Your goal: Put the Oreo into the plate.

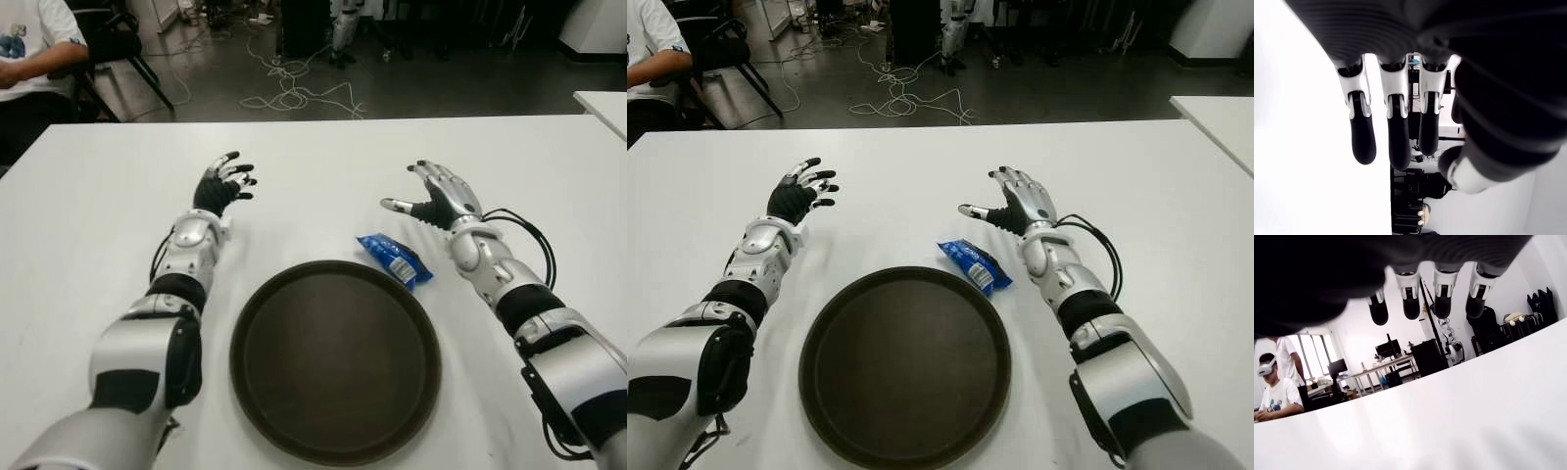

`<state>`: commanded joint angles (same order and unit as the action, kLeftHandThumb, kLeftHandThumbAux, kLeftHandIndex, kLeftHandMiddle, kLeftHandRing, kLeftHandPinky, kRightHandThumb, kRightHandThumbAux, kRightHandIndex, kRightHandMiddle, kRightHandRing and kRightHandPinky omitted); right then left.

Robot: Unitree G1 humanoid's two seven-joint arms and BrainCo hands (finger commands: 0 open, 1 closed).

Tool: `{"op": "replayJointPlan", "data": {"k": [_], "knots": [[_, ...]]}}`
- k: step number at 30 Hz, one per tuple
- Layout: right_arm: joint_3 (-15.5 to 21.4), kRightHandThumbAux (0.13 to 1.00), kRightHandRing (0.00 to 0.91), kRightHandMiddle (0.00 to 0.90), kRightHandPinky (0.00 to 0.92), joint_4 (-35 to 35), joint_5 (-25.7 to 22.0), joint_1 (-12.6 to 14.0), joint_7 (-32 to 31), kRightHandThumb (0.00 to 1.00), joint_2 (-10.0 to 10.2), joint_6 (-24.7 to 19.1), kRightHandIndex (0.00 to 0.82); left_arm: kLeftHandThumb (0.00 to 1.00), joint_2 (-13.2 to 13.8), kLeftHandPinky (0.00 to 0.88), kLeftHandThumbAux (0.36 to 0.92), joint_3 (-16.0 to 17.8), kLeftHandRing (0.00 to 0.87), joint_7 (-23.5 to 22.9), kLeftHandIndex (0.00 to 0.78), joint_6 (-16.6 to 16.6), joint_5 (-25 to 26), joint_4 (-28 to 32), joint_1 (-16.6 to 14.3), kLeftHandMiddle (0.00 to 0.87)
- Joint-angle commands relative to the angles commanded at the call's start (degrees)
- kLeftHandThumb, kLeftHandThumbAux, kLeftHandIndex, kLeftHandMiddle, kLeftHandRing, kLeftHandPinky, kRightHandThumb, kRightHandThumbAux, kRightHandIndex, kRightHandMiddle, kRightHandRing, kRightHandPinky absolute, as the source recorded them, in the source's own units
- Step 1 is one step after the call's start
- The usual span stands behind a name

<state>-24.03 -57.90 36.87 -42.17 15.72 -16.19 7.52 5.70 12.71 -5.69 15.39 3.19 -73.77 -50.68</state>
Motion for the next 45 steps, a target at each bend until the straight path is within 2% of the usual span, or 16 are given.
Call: {"op": "replayJointPlan", "data": {"k": [7,11,19,23,29,39,45], "knots": [[-1.6,0.196,0.0,0.0,0.0,5.0,1.9,1.7,-2.0,0.062,-0.7,-2.7,0.0,0.256,0.1,0.425,0.778,0.0,0.346,-0.2,0.154,0.3,0.0,0.1,0.1,0.293],[-3.4,0.21,0.0,0.0,0.0,12.1,4.7,4.8,-2.8,0.023,-1.7,-4.9,0.0,0.249,0.1,0.425,0.771,0.0,0.342,-0.1,0.154,0.3,0.0,0.1,0.1,0.289],[-3.9,0.211,0.0,0.0,0.0,24.7,7.5,9.3,-6.6,0.001,-2.8,-10.6,0.0,0.261,0.1,0.431,0.773,0.1,0.346,0.0,0.165,0.1,0.0,0.0,0.0,0.293],[-3.9,0.213,0.0,0.0,0.0,28.7,8.7,10.8,-8.3,0.0,-3.3,-12.7,0.0,0.254,0.1,0.428,0.779,0.2,0.346,0.1,0.166,0.1,0.0,0.0,0.1,0.294],[-4.1,0.213,0.0,0.0,0.0,33.1,10.2,12.3,-10.2,0.0,-3.9,-14.7,0.0,0.213,0.1,0.42,0.802,0.3,0.344,0.1,0.165,0.4,0.1,-0.1,0.2,0.295],[-4.0,0.22,0.0,0.0,0.0,36.4,11.4,13.8,-10.7,0.0,-3.8,-16.3,0.0,0.239,0.2,0.424,0.792,0.2,0.34,0.1,0.153,0.6,-0.1,-0.1,0.3,0.284],[-3.9,0.218,0.0,0.0,0.0,38.3,12.1,15.4,-9.5,0.0,-4.6,-14.9,0.0,0.246,0.2,0.431,0.762,0.3,0.344,0.0,0.152,0.4,0.0,-0.1,0.2,0.285]]}}
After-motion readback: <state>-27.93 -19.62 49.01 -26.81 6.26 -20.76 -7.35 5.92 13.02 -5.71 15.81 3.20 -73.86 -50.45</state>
